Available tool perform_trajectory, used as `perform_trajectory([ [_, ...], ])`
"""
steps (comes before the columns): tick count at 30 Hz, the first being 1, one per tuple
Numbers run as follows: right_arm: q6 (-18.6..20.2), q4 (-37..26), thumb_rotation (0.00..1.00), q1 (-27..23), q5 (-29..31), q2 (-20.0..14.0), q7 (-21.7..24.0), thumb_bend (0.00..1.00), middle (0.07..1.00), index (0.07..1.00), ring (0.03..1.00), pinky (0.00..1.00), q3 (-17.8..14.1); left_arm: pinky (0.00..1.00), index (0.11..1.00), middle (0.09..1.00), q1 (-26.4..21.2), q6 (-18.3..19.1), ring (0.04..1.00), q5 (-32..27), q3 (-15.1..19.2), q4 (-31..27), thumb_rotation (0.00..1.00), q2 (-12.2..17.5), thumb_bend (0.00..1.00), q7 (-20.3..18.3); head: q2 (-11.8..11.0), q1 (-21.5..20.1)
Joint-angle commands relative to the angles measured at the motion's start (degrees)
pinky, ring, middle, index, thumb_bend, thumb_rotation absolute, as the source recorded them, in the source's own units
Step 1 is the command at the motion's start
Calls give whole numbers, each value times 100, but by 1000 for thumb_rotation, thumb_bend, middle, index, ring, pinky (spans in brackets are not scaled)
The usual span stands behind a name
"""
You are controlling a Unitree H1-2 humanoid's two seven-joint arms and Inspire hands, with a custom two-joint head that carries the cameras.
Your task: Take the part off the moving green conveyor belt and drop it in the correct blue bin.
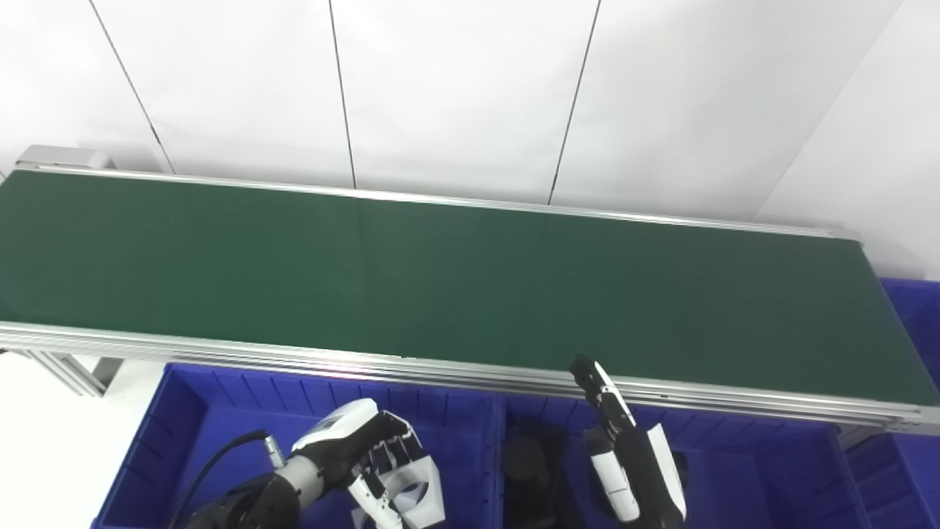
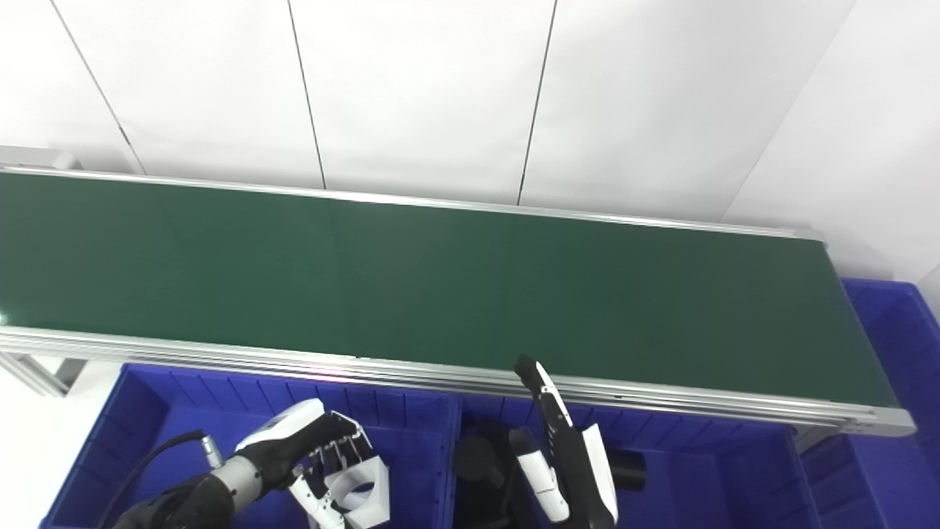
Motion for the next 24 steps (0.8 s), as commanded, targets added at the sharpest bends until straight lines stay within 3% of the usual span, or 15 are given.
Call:
perform_trajectory([
  [1,40,-245,1000,5,65,33,36,698,923,938,949,971,25,514,834,647,-216,322,566,236,-85,-185,22,15,526,-143,9,48],
  [3,71,-297,1000,22,96,30,52,698,924,939,953,977,38,712,888,835,-270,458,786,410,-176,-114,118,4,561,-343,13,83],
  [4,49,-298,1000,27,105,35,45,698,925,939,954,979,41,765,901,878,-280,474,837,517,-147,-62,148,-45,567,-495,15,97],
  [5,32,-296,999,31,111,40,40,707,923,936,952,977,42,814,958,950,-283,483,896,600,-116,-28,273,-87,613,-610,15,97],
  [6,17,-296,998,33,114,45,35,710,922,935,952,976,44,831,978,975,-269,484,916,648,-62,-24,316,-130,628,-672,14,109],
  [8,36,-317,1000,44,81,47,28,723,923,934,952,981,52,928,996,995,-219,485,983,615,50,-130,532,-165,780,-752,11,117],
  [9,43,-326,1000,53,74,48,27,729,925,935,953,986,57,971,999,998,-173,483,993,505,129,-229,590,-174,825,-768,5,113],
  [12,33,-346,1000,91,74,53,15,730,925,933,951,990,63,998,1000,1000,31,347,1000,-120,420,-569,682,-194,915,-678,9,90],
  [14,24,-357,1000,117,57,50,8,728,925,933,951,992,66,998,1000,1000,211,228,1000,-685,682,-769,669,-268,918,-600,-10,57],
  [18,-26,-317,1000,139,29,17,1,720,927,934,955,991,58,957,1000,1000,829,-548,1000,-1958,1192,-1129,710,-460,931,-185,-62,-39],
  [21,-25,-278,1000,161,47,-8,10,716,925,936,961,994,42,975,1000,1000,1281,-1768,1000,-2921,1478,-967,710,-792,951,277,-109,-76],
  [24,-67,-204,999,170,91,-14,-6,711,922,935,957,983,13,989,1000,1000,1445,-2686,1000,-3334,1536,-611,711,-997,986,517,-150,-137],
])
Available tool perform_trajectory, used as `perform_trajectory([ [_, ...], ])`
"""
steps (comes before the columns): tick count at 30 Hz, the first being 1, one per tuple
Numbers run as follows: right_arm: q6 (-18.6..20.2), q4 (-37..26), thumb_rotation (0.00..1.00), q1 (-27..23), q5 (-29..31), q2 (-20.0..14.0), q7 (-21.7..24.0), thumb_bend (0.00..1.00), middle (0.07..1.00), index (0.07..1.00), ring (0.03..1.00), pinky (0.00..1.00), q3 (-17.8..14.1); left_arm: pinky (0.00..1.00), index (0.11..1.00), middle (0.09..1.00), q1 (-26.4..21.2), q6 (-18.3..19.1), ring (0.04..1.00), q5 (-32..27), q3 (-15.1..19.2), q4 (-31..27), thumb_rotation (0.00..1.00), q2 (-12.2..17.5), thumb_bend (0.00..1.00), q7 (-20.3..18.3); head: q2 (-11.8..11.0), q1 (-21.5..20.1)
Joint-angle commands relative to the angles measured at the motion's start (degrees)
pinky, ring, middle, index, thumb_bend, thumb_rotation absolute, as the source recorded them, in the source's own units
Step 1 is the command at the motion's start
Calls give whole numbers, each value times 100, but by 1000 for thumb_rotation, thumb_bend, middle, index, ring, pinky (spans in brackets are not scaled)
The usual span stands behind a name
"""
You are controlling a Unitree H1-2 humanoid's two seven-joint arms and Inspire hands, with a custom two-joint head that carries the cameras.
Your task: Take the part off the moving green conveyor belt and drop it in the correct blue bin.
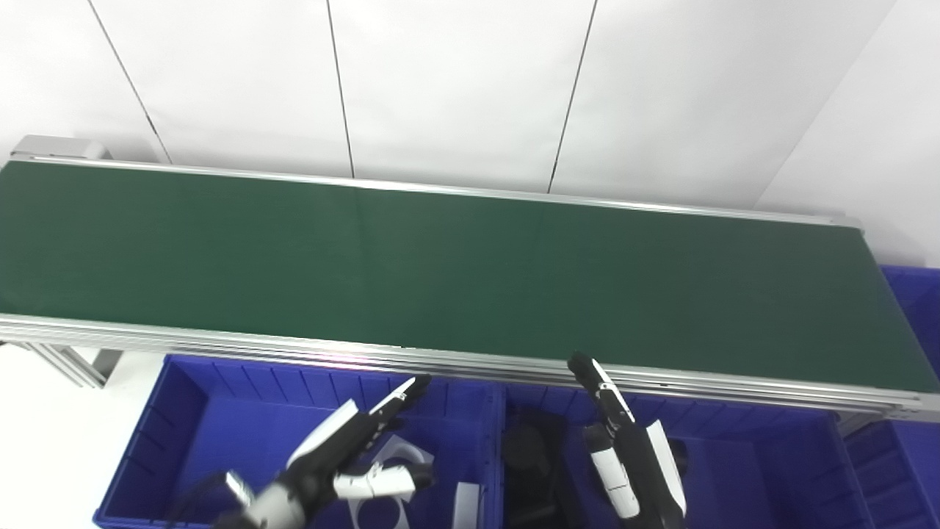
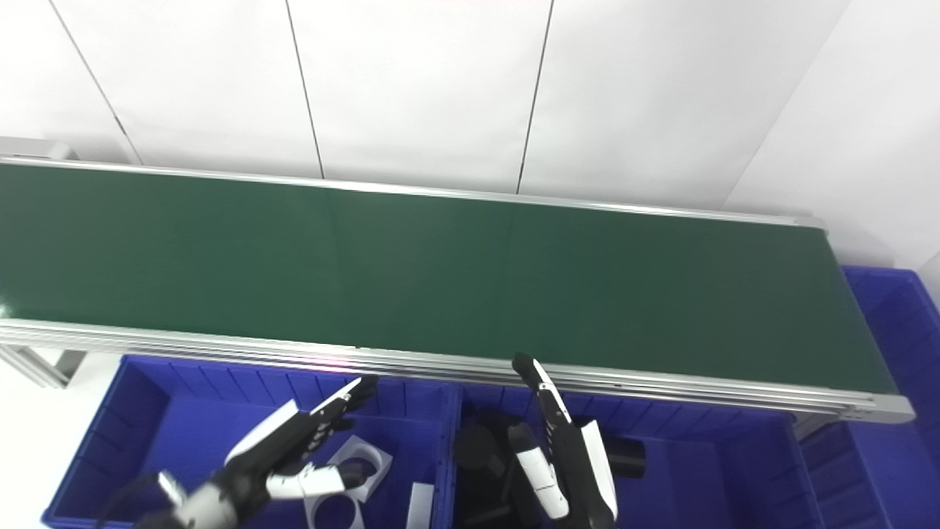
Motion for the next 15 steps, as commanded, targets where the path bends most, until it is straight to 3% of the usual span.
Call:
perform_trajectory([
  [1,-142,-98,1000,16,61,5,-42,709,922,935,955,977,-33,993,1000,1000,-52,-1216,1000,-429,45,186,716,-135,991,323,4,-19],
  [5,-184,3,997,36,58,21,-87,712,924,938,955,972,-66,978,1000,1000,-26,-1906,1000,-647,56,586,760,-273,952,516,-2,-119],
  [7,-193,59,1000,54,64,41,-113,718,924,941,958,977,-78,958,1000,1000,-16,-2123,1000,-726,58,738,830,-328,868,625,-2,-179],
  [8,-193,84,996,66,71,61,-139,727,923,941,959,981,-90,955,1000,1000,-11,-2219,1000,-704,54,797,897,-351,834,695,-2,-191],
  [11,-228,195,996,92,107,91,-189,733,927,944,964,989,-115,970,1000,1000,-17,-2448,1000,-601,29,1002,963,-384,800,861,-14,-199],
  [15,-239,329,994,113,150,138,-231,738,942,955,978,1000,-156,999,1000,1000,-23,-2599,1000,-532,-3,1219,999,-466,751,1057,-22,-187],
])
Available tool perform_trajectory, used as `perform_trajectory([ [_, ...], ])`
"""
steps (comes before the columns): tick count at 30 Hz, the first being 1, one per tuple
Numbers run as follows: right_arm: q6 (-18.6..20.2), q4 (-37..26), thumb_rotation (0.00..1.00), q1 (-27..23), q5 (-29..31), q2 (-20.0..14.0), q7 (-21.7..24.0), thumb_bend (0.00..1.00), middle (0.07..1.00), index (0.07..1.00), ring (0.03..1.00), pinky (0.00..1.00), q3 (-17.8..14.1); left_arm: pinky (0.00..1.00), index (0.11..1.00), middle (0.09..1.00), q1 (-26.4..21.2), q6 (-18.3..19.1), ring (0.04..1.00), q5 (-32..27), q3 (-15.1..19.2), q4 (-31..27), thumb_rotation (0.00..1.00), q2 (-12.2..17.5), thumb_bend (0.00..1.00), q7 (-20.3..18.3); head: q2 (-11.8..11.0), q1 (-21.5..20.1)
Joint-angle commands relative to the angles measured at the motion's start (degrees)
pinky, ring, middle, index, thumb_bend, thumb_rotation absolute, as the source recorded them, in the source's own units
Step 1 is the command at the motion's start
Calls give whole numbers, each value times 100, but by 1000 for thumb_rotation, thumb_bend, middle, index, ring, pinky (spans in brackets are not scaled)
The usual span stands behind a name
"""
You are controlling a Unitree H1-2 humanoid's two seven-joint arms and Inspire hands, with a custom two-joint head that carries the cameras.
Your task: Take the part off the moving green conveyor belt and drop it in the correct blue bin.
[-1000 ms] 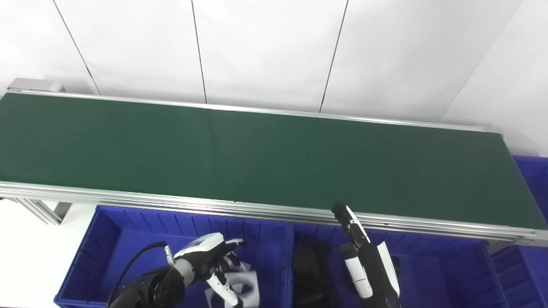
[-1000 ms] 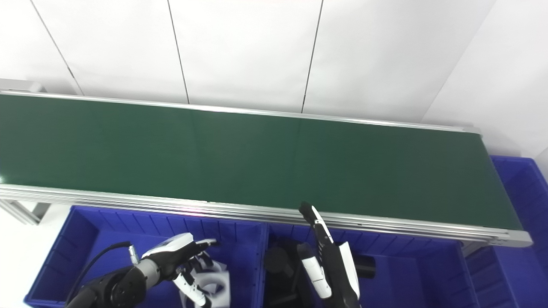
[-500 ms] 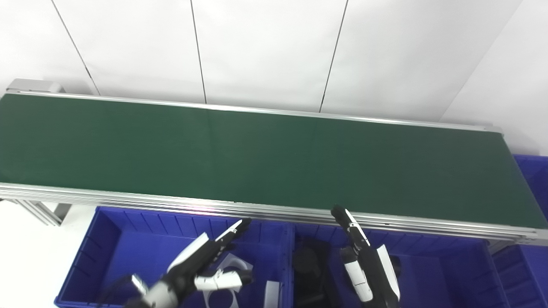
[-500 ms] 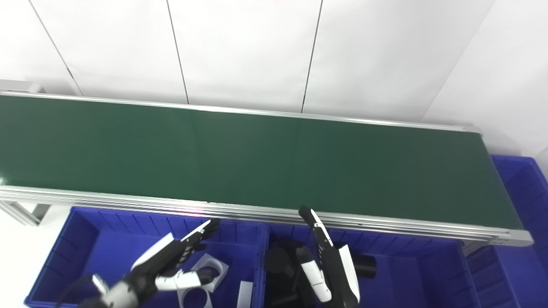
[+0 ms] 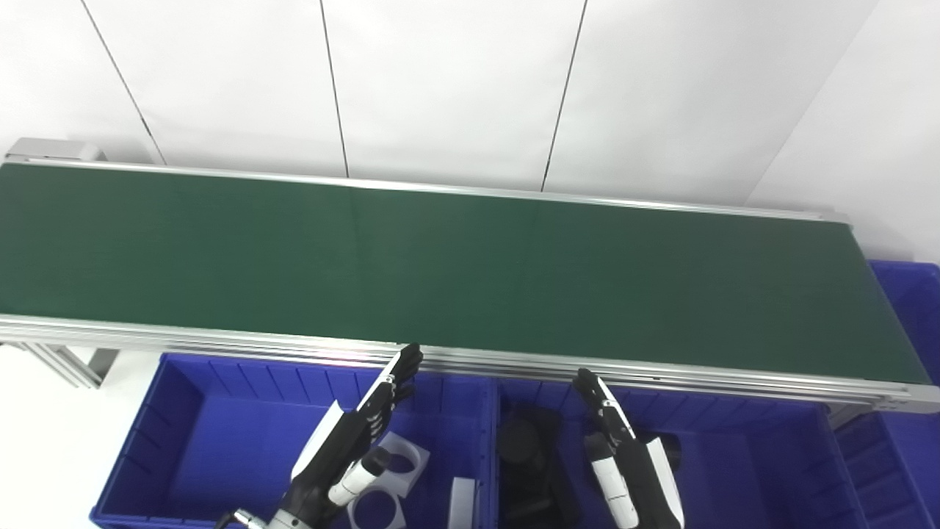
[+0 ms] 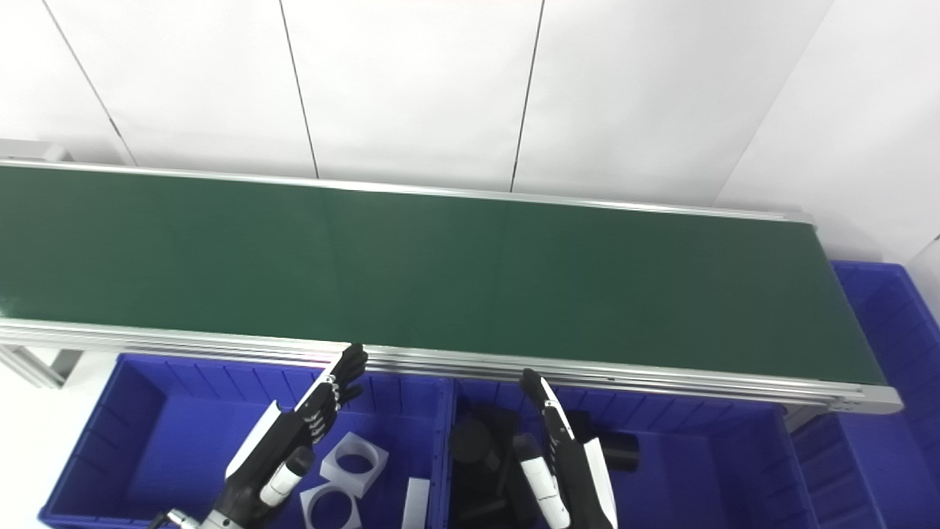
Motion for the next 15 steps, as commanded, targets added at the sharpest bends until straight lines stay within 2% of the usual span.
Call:
perform_trajectory([
  [1,-250,-27,994,10,85,83,-105,735,944,957,979,1000,-37,1000,1000,1000,-61,-385,1000,47,-10,18,1000,-89,745,181,-5,5],
  [8,-445,183,998,8,123,134,-225,713,952,971,979,1000,-55,1000,1000,1000,-109,-771,1000,332,-6,316,1000,-184,713,584,-29,33],
  [15,-909,372,973,42,111,268,-526,680,954,980,969,1000,-161,1000,1000,1000,-110,-738,1000,494,-84,393,990,-228,740,772,-7,90],
])
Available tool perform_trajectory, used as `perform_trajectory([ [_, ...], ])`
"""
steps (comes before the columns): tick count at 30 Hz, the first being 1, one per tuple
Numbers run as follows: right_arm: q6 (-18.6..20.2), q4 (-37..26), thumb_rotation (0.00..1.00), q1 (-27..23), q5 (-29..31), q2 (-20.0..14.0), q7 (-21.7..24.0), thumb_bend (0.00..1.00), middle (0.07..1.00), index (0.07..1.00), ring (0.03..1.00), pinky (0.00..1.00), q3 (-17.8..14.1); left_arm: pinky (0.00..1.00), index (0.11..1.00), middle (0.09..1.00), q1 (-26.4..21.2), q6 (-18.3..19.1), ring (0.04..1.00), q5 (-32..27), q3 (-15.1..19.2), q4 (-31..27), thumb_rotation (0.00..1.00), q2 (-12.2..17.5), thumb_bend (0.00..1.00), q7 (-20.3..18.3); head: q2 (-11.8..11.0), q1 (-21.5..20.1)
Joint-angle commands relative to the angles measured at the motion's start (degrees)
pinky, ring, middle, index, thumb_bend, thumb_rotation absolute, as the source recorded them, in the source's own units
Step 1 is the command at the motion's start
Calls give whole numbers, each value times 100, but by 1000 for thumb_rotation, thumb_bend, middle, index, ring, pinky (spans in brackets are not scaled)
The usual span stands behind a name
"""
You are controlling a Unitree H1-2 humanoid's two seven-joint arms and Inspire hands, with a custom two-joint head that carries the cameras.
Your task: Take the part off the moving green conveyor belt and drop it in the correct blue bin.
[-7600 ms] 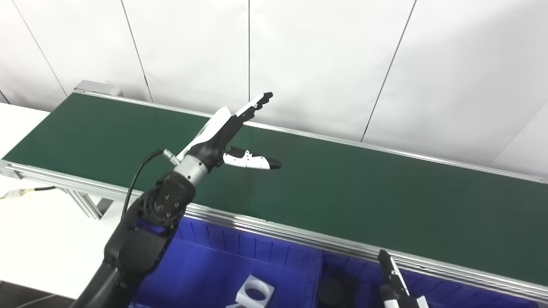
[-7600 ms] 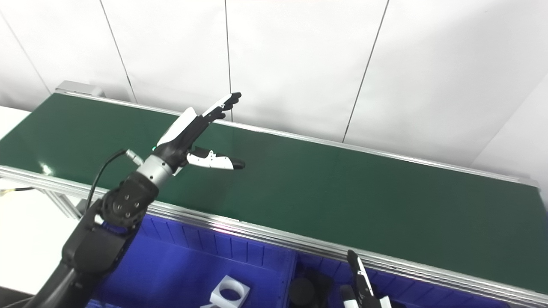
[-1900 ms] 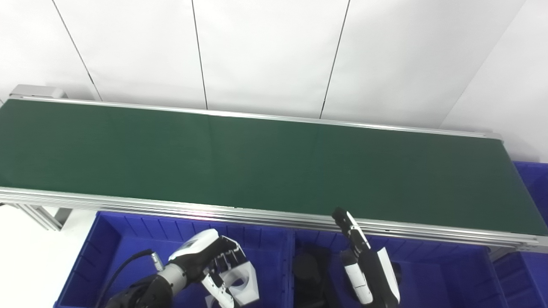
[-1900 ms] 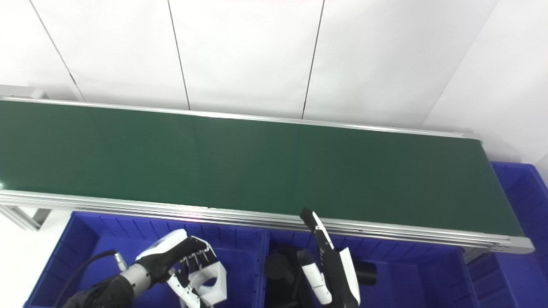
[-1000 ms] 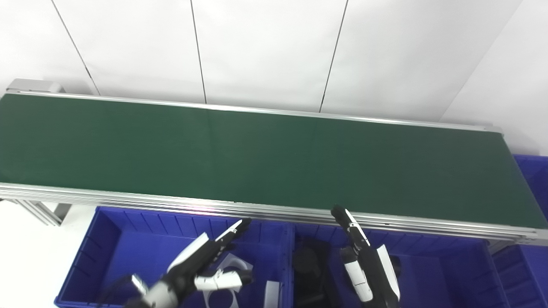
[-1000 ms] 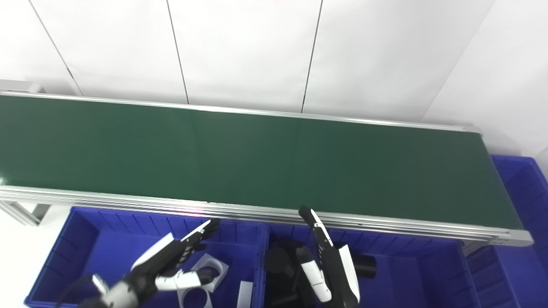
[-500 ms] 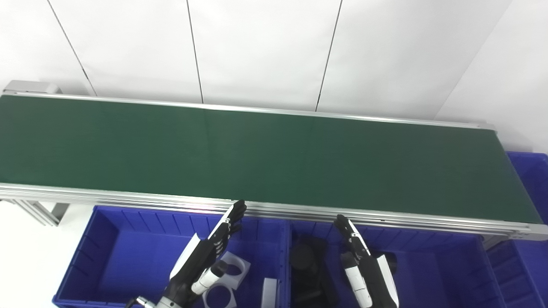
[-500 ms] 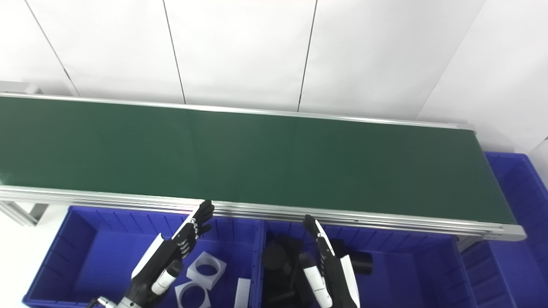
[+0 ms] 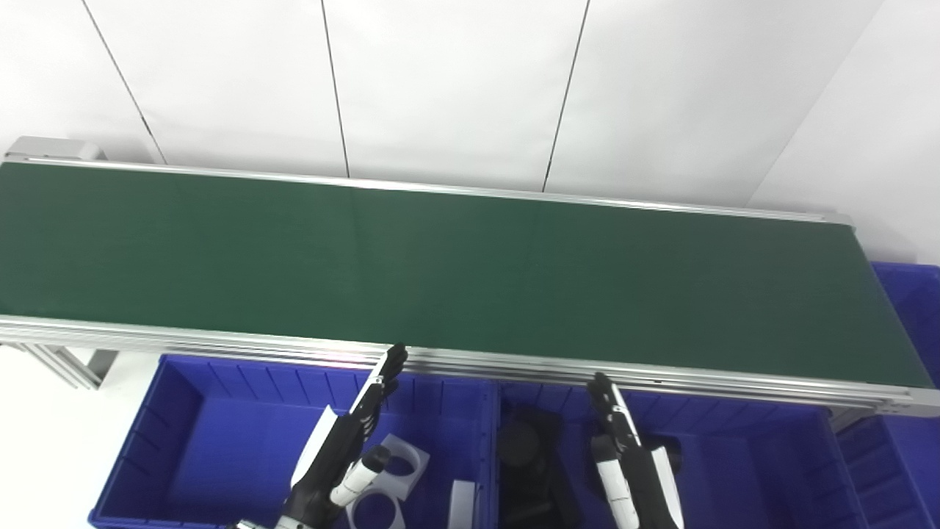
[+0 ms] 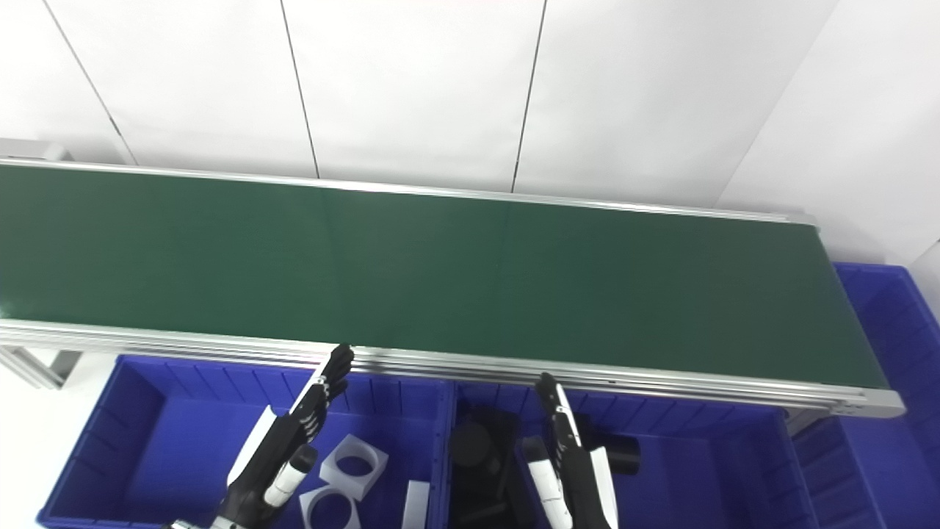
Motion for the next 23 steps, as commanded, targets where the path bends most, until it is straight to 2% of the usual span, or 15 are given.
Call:
perform_trajectory([
  [1,-484,-86,990,31,-53,105,-161,691,956,981,968,1000,-29,1000,1000,1000,-32,-107,1000,79,-44,-131,984,-98,761,141,45,-1],
  [7,-727,2,1000,16,-47,71,-228,675,961,982,964,999,-72,1000,1000,1000,-31,-11,1000,301,-70,-227,982,-207,748,281,165,37],
  [11,-514,-93,1000,49,54,-14,-78,693,969,993,977,1000,-59,1000,1000,1000,-11,-9,1000,430,-81,-279,986,-288,743,383,184,3],
  [19,-460,-181,1000,73,-41,-127,-17,683,978,993,982,1000,-24,1000,1000,1000,26,111,1000,461,-125,-380,992,-296,729,418,249,-46],
  [23,-425,-226,1000,65,-30,-120,17,677,968,988,978,1000,-21,1000,1000,1000,45,258,1000,429,-141,-506,992,-284,715,409,392,-47],
])
